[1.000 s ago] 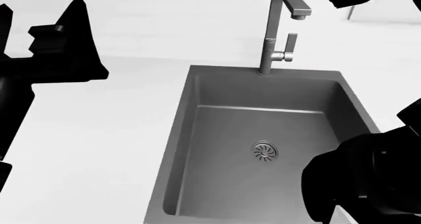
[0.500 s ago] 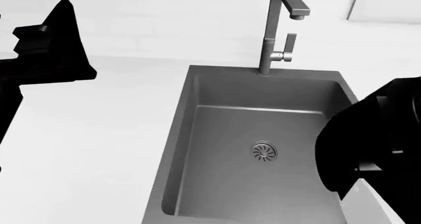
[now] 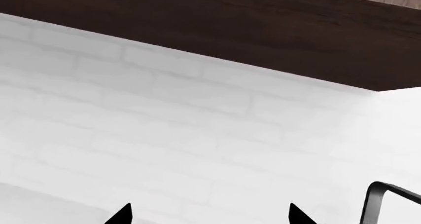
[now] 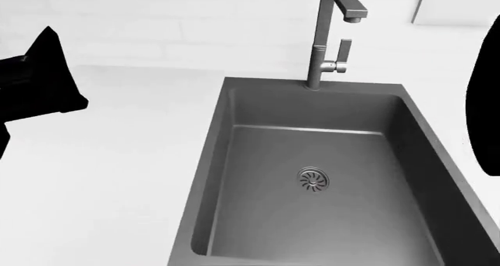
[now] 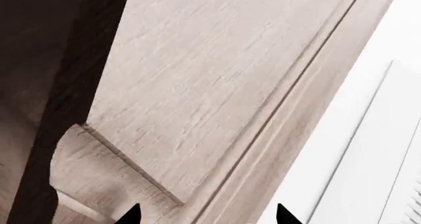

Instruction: Pick and place the shaker into the drawer. Then close the cabinet.

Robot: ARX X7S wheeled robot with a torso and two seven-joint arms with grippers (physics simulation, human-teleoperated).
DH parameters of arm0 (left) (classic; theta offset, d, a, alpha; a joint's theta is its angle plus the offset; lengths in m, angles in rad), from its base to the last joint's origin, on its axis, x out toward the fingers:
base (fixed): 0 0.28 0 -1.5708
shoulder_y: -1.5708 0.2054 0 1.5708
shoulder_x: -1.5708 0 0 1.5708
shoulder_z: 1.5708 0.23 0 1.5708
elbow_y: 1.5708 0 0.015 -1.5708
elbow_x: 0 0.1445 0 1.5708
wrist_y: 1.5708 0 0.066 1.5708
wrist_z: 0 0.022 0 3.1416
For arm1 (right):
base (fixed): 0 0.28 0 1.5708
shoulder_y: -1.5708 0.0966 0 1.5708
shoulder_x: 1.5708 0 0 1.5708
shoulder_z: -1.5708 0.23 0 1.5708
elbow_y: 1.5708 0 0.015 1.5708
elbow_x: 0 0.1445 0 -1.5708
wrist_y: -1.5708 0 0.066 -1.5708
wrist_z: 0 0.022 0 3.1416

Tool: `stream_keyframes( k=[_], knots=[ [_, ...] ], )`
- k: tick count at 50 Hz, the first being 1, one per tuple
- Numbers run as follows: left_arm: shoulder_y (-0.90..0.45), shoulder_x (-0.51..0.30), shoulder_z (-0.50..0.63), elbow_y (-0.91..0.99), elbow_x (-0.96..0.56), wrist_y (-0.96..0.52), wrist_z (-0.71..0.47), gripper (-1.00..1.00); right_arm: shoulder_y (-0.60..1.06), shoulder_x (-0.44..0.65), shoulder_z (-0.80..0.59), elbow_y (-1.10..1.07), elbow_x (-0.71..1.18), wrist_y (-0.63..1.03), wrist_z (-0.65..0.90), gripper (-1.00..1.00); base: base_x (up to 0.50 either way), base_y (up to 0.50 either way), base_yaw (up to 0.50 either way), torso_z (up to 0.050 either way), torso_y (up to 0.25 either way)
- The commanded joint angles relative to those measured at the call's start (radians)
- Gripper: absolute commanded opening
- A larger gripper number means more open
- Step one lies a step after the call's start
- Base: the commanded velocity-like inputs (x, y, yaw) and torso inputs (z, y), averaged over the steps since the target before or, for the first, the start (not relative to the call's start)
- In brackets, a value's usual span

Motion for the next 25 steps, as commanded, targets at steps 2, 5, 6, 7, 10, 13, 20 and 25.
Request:
stream_keyframes(
  k=[2, 5, 6, 7, 10, 13, 20, 25],
  knots=[
    [0.153, -0.017, -0.056, 0.006, 0.031, 0.086, 0.021, 1.0, 0.271, -0.051, -0.338, 0.761, 0.714, -0.541, 0.495, 1.0, 0.0, 0.0, 0.0, 0.006, 0.0],
    [0.215, -0.028, -0.081, 0.022, 0.039, 0.114, 0.018, 1.0, 0.272, -0.051, -0.396, 0.86, 0.773, -0.627, 0.543, 1.0, 0.0, 0.0, 0.0, 0.003, 0.0],
    [0.233, -0.031, -0.089, 0.026, 0.042, 0.122, 0.018, 1.0, 0.272, -0.051, -0.416, 0.884, 0.788, -0.645, 0.555, 1.0, 0.0, 0.0, 0.0, 0.0, 0.0],
    [0.249, -0.035, -0.098, 0.031, 0.042, 0.13, 0.017, 1.0, 0.272, -0.051, -0.439, 0.914, 0.811, -0.664, 0.566, 1.0, 0.0, 0.0, 0.0, 0.0, 0.0],
    [0.278, -0.044, -0.114, 0.041, 0.04, 0.142, 0.016, 1.0, 0.272, -0.051, -0.497, 0.987, 0.858, -0.704, 0.598, 1.0, 0.0, 0.0, 0.0, 0.0, 0.0],
    [0.295, -0.052, -0.126, 0.049, 0.037, 0.15, 0.016, 1.0, 0.272, -0.051, -0.543, 1.038, 0.899, -0.723, 0.62, 1.0, 0.0, 0.0, 0.0, 0.0, 0.0],
    [0.282, -0.052, -0.12, 0.056, 0.031, 0.139, 0.011, 1.0, 0.272, -0.051, -0.609, 1.107, 0.968, -0.744, 0.654, 1.0, 0.0, 0.0, 0.0, 0.003, 0.0],
    [0.302, -0.068, -0.138, 0.069, 0.026, 0.144, 0.003, 1.0, 0.272, -0.051, -0.718, 1.219, 1.05, -0.757, 0.686, 1.0, 0.02, 0.01, 0.01, 0.005, 0.0]
  ],
)
